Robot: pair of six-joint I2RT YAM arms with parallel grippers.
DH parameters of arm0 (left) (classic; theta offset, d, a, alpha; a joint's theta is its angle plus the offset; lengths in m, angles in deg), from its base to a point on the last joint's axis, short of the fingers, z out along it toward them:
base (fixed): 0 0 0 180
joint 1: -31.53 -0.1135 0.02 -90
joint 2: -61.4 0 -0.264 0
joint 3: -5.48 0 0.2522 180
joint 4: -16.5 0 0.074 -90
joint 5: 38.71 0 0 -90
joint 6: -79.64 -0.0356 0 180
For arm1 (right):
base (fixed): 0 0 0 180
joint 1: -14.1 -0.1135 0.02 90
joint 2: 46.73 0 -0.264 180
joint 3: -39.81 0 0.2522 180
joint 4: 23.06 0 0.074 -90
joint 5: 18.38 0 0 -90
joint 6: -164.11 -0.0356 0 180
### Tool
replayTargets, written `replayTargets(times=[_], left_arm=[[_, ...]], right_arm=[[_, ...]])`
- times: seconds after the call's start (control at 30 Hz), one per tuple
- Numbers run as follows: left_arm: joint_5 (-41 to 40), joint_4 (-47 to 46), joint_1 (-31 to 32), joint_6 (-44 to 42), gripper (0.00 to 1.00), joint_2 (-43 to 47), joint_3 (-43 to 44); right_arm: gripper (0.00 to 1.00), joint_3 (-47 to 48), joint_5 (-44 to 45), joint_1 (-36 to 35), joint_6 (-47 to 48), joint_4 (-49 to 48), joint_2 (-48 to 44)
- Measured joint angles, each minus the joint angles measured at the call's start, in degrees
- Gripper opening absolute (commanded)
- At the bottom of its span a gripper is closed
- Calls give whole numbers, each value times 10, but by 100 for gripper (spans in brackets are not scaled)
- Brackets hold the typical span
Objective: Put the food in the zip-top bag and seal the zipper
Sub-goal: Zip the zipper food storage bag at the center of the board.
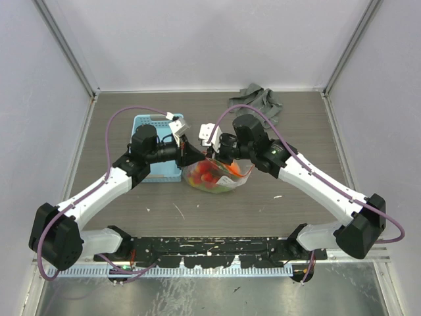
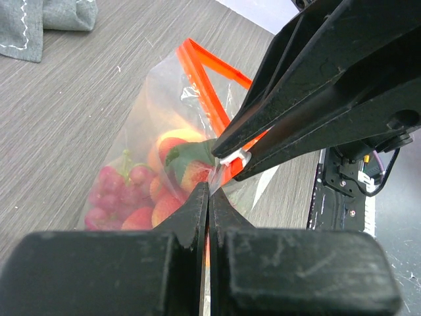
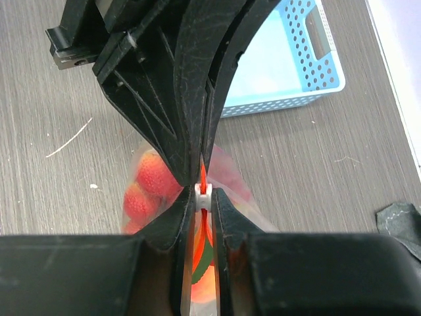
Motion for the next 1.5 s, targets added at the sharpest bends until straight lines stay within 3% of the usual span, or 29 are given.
replayTargets(times=[0.17, 0.4, 0.47, 0.73, 0.9, 1.27, 1.5], left_arm=[[0, -16, 0, 3, 1, 0, -4], [7, -26, -4, -5, 44, 0, -8], [9, -27, -5, -15, 50, 1, -8], [43, -29, -5, -49, 56, -8, 1], [85, -40, -5, -58, 49, -41, 21], [132, -44, -5, -64, 1, -92, 42], [122, -98, -5, -17, 0, -93, 29]], right_arm=[[6, -1, 21, 0, -14, 3, -9], [5, 20, 21, 1, -23, 34, -11], [5, 38, 18, 1, -22, 52, -9], [5, 93, 1, 2, -12, 102, 33], [5, 99, -7, 2, -10, 116, 38], [5, 101, -12, 2, -7, 120, 42], [4, 101, 0, 2, -8, 121, 45]])
